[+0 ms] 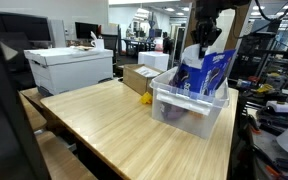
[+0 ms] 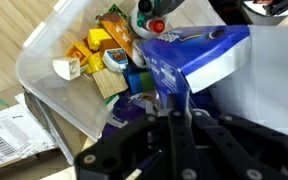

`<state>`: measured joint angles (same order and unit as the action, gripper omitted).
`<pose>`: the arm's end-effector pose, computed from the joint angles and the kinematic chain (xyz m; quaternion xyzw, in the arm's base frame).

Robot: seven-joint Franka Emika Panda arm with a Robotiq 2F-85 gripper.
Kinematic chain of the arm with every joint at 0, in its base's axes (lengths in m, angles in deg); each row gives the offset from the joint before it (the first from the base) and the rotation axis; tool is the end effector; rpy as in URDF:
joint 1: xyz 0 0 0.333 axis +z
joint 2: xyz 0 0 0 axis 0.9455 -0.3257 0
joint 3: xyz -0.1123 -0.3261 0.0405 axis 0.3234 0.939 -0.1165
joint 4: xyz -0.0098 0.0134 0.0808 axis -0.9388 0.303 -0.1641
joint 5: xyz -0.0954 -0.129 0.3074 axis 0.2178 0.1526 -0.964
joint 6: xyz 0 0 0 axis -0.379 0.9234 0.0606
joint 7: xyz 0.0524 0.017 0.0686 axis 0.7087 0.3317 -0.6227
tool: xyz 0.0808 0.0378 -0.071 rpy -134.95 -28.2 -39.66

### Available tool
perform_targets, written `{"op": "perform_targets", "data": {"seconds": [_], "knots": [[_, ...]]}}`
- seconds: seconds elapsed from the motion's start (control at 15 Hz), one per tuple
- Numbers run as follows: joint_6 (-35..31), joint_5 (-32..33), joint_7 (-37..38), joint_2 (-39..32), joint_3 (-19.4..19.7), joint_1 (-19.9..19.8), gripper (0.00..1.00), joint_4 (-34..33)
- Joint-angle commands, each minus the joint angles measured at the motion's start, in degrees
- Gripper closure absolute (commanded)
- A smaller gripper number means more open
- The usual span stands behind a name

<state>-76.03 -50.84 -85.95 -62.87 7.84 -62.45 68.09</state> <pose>0.3605 0.0652 0.4753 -0.9129 -0.4046 0.0548 0.0047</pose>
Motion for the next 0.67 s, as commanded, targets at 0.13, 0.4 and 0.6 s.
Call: {"op": "perform_targets", "data": {"seconds": [0.13,0.4,0.6], "knots": [[9.72,2.59,9.74,-2.18,-2.0,0.11,1.0,-11.72],[15.21,4.32,14.76,-6.1,-3.22,-0.29,1.0,-22.96],[17.66,4.42,16.8,-8.57,-3.13,-0.66,1.0,-28.89]]}}
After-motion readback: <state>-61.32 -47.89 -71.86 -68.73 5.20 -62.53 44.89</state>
